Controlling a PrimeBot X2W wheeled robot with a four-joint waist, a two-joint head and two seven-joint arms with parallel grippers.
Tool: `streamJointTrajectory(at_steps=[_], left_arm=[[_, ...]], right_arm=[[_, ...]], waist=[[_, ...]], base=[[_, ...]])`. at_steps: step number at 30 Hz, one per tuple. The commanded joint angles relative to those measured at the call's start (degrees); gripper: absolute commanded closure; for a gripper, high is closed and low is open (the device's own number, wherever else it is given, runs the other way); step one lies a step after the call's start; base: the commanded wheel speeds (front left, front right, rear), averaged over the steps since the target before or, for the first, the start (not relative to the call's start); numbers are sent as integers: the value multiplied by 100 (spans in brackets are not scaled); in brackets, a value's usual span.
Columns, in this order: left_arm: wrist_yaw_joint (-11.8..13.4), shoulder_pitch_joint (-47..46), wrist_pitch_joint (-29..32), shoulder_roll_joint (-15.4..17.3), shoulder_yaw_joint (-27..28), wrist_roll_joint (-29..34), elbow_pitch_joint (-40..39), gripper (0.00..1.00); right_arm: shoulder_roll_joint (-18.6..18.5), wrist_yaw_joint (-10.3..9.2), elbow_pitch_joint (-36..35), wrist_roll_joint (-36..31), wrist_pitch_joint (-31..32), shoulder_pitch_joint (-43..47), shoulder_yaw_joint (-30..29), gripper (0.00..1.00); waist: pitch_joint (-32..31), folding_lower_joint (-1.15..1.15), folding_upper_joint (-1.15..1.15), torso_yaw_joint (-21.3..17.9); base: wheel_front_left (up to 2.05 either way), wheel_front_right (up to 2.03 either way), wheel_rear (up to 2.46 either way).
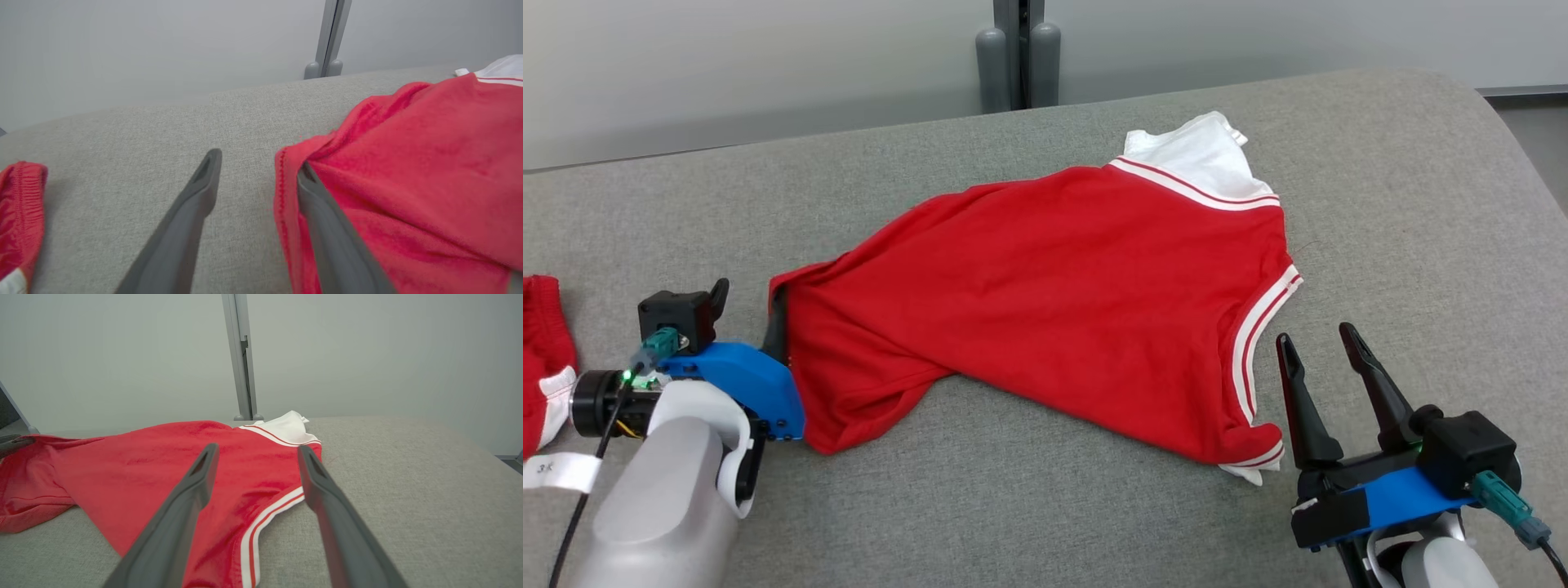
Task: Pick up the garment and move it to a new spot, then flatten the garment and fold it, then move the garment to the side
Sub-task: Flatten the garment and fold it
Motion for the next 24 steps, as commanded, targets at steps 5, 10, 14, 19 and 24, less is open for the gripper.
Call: streamJointTrajectory(at_steps=[5,10,14,19,24], left_arm=[[-142,342,-479,-196,134,-196,-325,0],[-80,785,-631,-278,463,-151,-1145,0],[33,1486,-630,-355,916,85,-2113,0],[101,2182,-633,-507,1325,380,-2862,0],[87,2625,-634,-708,1681,559,-3293,0]], right_arm=[[-3,0,-12,-2,7,1,-129,0],[-5,0,-57,-38,37,83,-260,0],[-4,0,-108,-49,87,146,-368,0],[-5,0,-166,-50,182,219,-455,0],[-4,0,-193,13,302,340,-552,0]], waist=[[-82,0,0,137],[-220,0,0,306],[-331,0,0,441],[-449,0,0,576],[-560,0,0,722]], base=[[0,0,0],[0,0,0],[0,0,0],[0,0,0],[0,0,0]])
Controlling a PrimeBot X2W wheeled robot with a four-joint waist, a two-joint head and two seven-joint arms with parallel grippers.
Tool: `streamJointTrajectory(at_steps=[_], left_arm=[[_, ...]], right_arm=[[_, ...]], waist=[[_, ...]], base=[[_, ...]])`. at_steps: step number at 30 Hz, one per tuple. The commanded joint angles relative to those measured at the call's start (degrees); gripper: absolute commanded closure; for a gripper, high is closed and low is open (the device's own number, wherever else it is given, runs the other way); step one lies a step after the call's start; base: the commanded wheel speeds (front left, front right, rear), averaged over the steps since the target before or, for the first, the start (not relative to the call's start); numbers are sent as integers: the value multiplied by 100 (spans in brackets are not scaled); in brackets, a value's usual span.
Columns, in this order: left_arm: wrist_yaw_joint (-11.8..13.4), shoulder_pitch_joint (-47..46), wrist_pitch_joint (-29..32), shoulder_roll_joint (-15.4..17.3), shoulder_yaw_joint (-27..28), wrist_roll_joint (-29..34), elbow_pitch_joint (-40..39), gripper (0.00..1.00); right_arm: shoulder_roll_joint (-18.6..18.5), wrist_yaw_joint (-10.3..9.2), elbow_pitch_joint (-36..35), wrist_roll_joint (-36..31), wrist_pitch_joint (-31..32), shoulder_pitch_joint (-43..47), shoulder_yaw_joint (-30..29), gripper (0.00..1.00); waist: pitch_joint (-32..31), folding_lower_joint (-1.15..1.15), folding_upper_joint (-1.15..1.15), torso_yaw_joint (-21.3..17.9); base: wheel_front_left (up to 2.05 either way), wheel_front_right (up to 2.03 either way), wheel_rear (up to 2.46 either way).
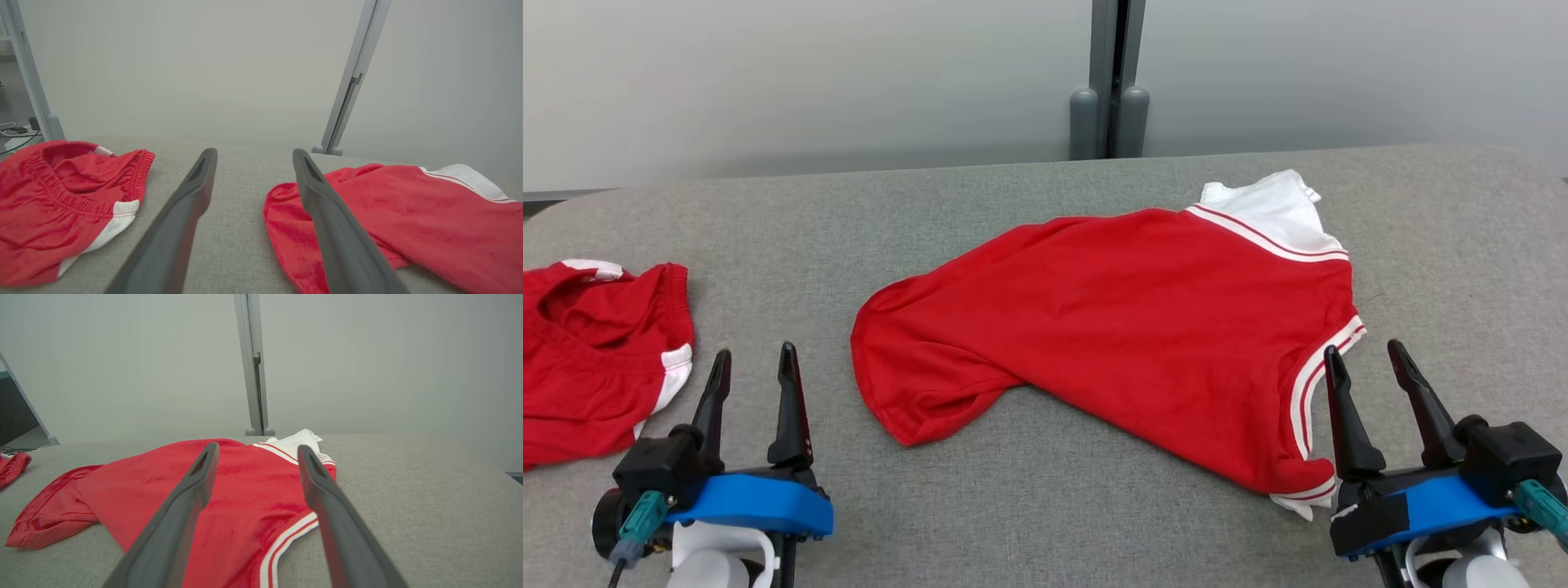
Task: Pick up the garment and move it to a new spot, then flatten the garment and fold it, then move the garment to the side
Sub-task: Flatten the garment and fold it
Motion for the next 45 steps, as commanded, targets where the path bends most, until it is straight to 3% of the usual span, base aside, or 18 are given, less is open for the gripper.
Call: streamJointTrajectory(at_steps=[1,13,21,26,31,43,44,45], left_arm=[[-12,123,-26,-57,106,65,-104,0],[-35,628,-26,-226,428,316,-337,0],[-128,463,-26,-206,467,351,-327,0],[-200,295,-26,-221,441,414,-322,0],[-255,122,-26,-256,435,483,-325,0],[-408,-217,-26,-328,372,612,-217,0],[-424,-230,-26,-332,374,619,-213,0],[-435,-238,-26,-335,381,631,-207,0]], right_arm=[[-7,0,-11,27,39,124,-23,0],[-7,0,119,334,286,210,-90,0],[-11,0,298,476,1628,-608,-427,0],[-10,0,901,182,2707,-1423,-858,0],[-9,0,1728,-282,3208,-2090,-1391,0],[-7,1,3423,-953,3182,-3120,-2452,0],[0,1,3553,-935,3159,-3197,-2418,16],[10,1,3644,-911,3058,-3268,-2343,59]], waist=[[-34,1,0,34],[-141,1,0,118],[71,1,0,31],[303,1,0,108],[539,1,0,263],[927,1,0,549],[942,1,0,558],[954,1,0,563]], base=[[0,0,0],[0,0,0],[0,0,0],[0,0,0],[0,0,0],[0,0,0],[0,0,0],[0,0,0]])
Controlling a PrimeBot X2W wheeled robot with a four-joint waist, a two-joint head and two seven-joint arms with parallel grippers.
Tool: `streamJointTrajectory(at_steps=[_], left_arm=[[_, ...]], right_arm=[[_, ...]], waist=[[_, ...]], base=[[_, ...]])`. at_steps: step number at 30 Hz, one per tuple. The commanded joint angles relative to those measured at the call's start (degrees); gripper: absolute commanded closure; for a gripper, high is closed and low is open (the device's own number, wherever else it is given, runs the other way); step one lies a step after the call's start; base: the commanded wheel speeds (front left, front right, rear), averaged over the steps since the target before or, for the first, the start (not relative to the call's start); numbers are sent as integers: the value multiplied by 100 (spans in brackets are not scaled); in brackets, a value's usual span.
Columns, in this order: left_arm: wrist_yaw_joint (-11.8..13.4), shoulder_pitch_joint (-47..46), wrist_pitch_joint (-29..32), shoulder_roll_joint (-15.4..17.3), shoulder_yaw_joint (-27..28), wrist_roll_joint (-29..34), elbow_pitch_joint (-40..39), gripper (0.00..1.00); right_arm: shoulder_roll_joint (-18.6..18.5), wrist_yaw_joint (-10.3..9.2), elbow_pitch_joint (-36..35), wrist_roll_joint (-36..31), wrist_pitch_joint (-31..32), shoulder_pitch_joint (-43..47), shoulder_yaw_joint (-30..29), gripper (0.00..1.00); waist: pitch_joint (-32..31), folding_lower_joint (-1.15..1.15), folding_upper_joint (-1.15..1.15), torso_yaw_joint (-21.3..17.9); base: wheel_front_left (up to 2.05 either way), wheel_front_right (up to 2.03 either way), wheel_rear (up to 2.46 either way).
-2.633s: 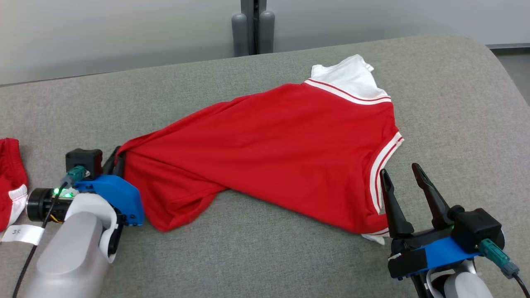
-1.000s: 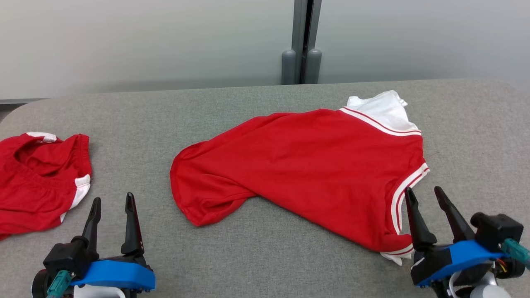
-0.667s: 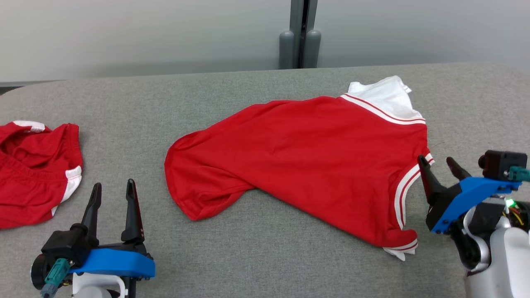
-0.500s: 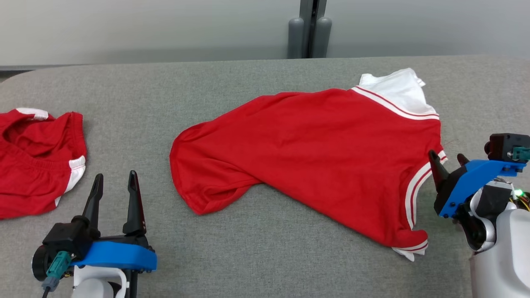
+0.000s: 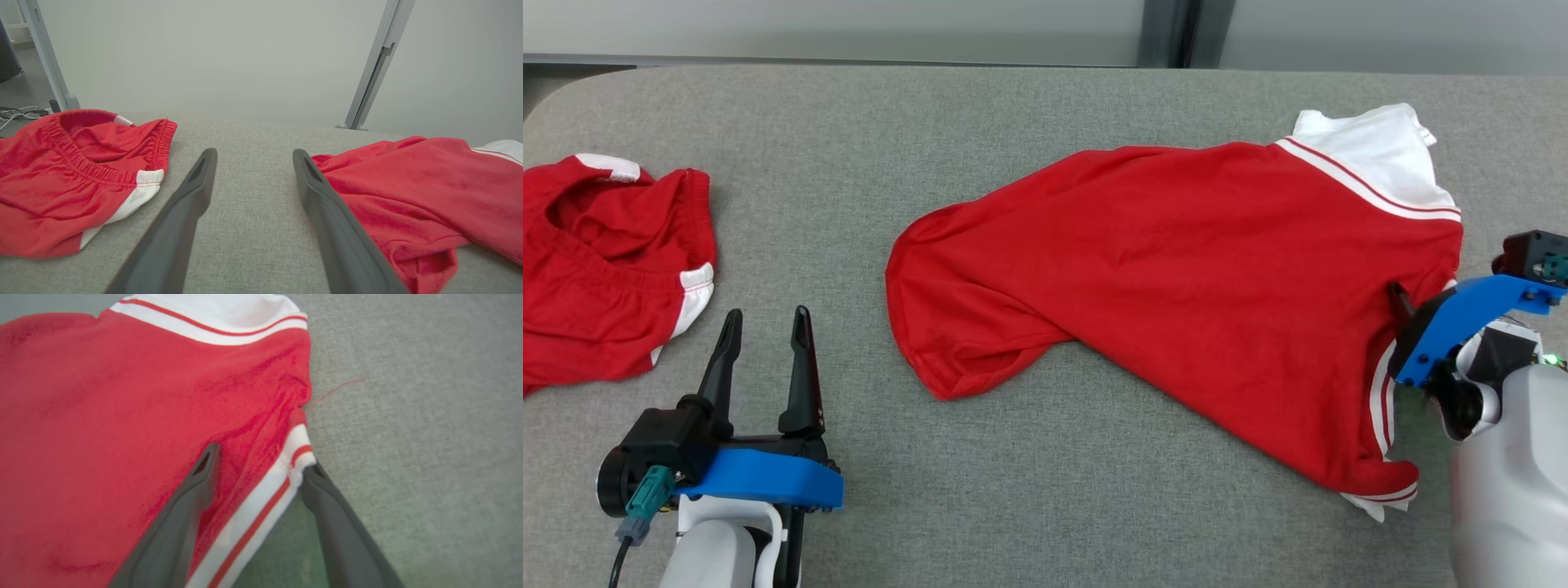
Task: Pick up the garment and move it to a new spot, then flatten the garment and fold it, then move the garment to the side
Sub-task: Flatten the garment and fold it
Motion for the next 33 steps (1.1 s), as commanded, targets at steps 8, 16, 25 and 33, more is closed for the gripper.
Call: streamJointTrajectory(at_steps=[8,16,25,33], left_arm=[[-73,-60,-26,-60,66,89,20,0],[-130,-107,-26,-135,18,146,-62,0],[-185,-319,-26,-207,-72,195,-192,0],[-217,-549,-26,-258,-108,236,-216,0]], right_arm=[[-123,2,-67,-30,-716,-531,443,100],[-634,2,-345,-185,-1222,-1156,773,100],[-1049,2,41,-300,-1804,-1930,953,100],[-1221,2,443,-450,-2472,-2328,1125,80]], waist=[[7,-1,0,16],[130,-1,0,139],[606,-1,0,490],[847,-1,0,690]], base=[[0,0,0],[0,0,0],[0,0,0],[0,0,0]])
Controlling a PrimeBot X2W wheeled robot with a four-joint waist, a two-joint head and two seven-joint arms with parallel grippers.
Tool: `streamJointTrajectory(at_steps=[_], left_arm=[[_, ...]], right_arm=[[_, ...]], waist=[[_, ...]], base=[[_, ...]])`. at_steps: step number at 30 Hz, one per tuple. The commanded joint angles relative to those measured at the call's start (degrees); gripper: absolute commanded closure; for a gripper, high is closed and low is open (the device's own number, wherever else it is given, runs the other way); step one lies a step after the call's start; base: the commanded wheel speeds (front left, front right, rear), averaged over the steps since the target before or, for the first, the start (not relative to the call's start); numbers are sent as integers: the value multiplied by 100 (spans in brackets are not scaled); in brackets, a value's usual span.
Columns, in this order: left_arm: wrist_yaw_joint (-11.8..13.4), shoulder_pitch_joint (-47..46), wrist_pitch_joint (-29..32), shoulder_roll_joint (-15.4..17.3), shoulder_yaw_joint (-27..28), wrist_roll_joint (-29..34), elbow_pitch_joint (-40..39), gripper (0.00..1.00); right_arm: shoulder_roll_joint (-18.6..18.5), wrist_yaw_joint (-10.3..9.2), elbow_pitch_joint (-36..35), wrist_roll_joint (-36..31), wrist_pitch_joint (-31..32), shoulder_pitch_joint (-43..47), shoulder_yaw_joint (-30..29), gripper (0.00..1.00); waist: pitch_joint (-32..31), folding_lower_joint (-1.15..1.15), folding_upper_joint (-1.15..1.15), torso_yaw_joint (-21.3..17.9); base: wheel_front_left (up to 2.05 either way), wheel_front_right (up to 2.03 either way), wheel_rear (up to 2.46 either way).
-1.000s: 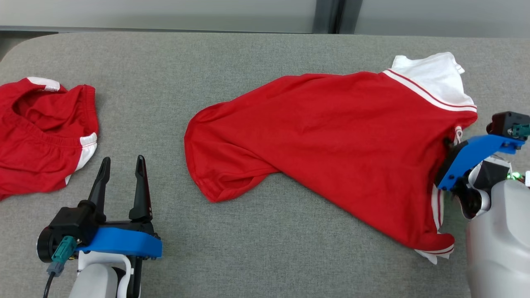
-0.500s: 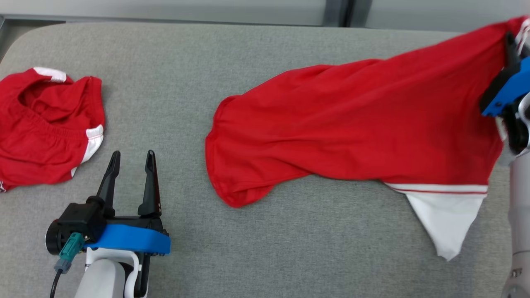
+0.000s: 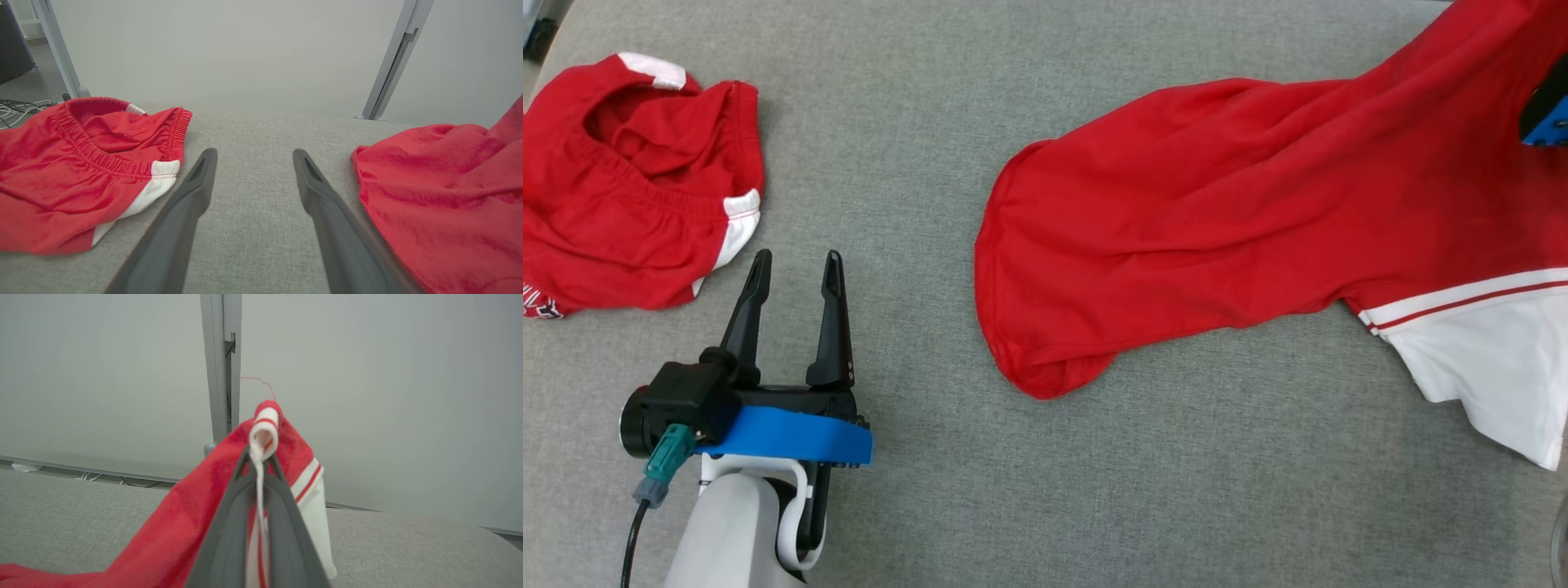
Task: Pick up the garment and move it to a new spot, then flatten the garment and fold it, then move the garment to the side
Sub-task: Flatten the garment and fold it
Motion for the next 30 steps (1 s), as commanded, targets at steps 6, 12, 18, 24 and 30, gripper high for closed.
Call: streamJointTrajectory(at_steps=[6,12,18,24,30], left_arm=[[-41,-145,-26,-41,-11,86,-28,0],[-52,-38,-26,-55,40,94,89,0],[-57,175,-27,5,146,81,220,0],[-60,351,-26,43,189,35,391,0],[-62,498,-26,104,194,-24,625,0]], right_arm=[[-44,1,348,-33,-296,-20,-68,0],[-56,1,632,179,-485,412,-75,0],[81,1,404,531,-685,1093,152,0],[269,1,-235,1005,-902,1945,309,0],[485,1,-1352,1314,-966,3240,278,0]], waist=[[-14,0,0,28],[-295,0,0,-57],[-699,0,0,-291],[-1074,0,0,-495],[-1438,0,0,-692]], base=[[0,0,0],[0,0,0],[0,0,0],[0,0,0],[0,0,0]])
